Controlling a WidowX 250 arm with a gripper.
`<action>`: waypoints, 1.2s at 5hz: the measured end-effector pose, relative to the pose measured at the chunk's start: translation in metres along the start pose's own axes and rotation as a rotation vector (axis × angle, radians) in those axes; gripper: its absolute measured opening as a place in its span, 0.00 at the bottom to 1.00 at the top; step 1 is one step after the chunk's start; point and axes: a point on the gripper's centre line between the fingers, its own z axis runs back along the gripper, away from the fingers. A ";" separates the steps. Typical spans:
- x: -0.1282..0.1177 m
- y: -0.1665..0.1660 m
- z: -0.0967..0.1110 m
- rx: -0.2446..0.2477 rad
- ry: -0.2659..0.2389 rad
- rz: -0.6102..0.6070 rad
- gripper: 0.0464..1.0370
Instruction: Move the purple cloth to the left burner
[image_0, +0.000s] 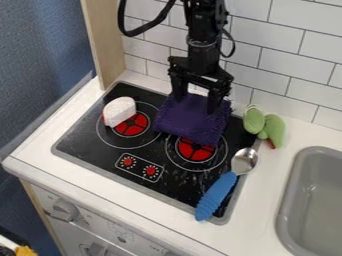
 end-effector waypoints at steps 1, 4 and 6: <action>-0.002 0.003 -0.007 0.024 -0.005 0.009 0.96; -0.032 0.002 -0.025 0.047 0.020 0.031 0.96; -0.072 0.004 -0.021 0.082 0.046 0.077 0.96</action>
